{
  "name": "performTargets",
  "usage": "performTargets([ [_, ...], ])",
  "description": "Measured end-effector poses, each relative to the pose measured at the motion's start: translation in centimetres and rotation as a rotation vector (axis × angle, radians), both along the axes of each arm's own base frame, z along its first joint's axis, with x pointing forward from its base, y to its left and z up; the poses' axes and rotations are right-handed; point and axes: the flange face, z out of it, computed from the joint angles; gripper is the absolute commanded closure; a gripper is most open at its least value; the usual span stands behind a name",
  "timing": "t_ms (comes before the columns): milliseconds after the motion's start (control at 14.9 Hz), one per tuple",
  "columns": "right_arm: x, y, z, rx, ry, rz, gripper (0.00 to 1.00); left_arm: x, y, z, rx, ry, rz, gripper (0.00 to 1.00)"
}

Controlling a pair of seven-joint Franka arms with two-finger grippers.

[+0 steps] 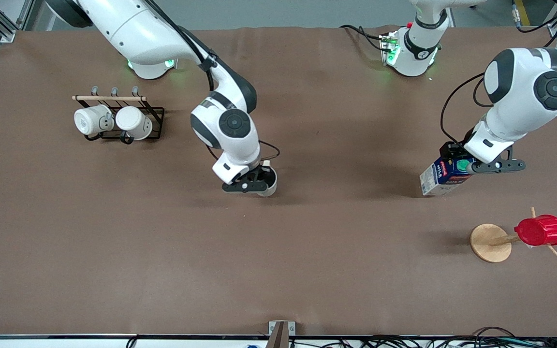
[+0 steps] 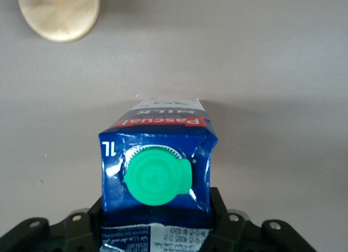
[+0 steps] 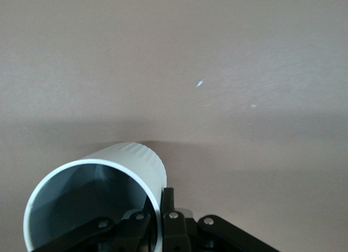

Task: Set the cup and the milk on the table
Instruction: 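Lift the mug with the right gripper while the left gripper lifts the milk, then carry the mug and milk toward the table middle, side by side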

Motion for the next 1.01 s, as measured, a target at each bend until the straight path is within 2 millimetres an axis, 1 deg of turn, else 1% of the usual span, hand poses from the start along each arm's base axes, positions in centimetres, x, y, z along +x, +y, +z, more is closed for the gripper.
performTargets([
  [67, -0.5, 0.6, -0.4, -0.004, 0.0, 0.01, 0.95, 0.6, -1.5, 1.1, 0.0, 0.004, -0.024, 0.29],
  [134, -1.0, 1.1, -0.6, -0.01, -0.002, 0.021, 0.9, 1.2, -3.2, 2.1, -0.001, 0.008, -0.046, 0.29],
  [201, -1.4, 1.5, -0.9, -0.016, -0.005, 0.029, 0.79, 1.7, -5.2, 2.8, -0.001, 0.008, -0.062, 0.29],
  [335, -1.5, 1.6, -1.2, -0.022, -0.006, 0.037, 0.35, 2.2, -10.0, 3.5, -0.002, 0.011, -0.081, 0.29],
  [402, -1.5, 1.6, -1.2, -0.023, -0.006, 0.037, 0.15, 2.1, -12.9, 3.5, -0.001, 0.013, -0.084, 0.29],
  [470, -1.4, 1.5, -1.3, -0.024, -0.006, 0.036, 0.05, 1.9, -15.9, 3.3, -0.001, 0.013, -0.082, 0.29],
  [537, -1.4, 1.5, -1.2, -0.024, -0.007, 0.036, 0.0, 1.6, -19.0, 3.0, 0.0, 0.016, -0.076, 0.29],
  [671, -1.2, 1.5, -1.0, -0.022, -0.011, 0.033, 0.0, 0.8, -24.6, 2.2, 0.003, 0.024, -0.064, 0.29],
  [805, -0.3, 1.1, 0.0, -0.014, -0.025, 0.02, 0.0, 0.4, -28.8, 1.3, 0.003, 0.026, -0.035, 0.29],
  [872, 0.5, 0.4, 1.2, -0.015, -0.034, 0.004, 0.0, 0.1, -30.9, 0.6, 0.004, 0.028, -0.018, 0.29],
  [939, 1.6, -0.8, 2.9, -0.023, -0.045, -0.02, 0.0, -0.2, -32.8, -0.1, 0.006, 0.032, -0.003, 0.29],
  [1006, 2.8, -2.4, 4.8, -0.035, -0.056, -0.049, 0.0, -0.6, -34.4, -0.9, 0.009, 0.037, 0.01, 0.29],
])
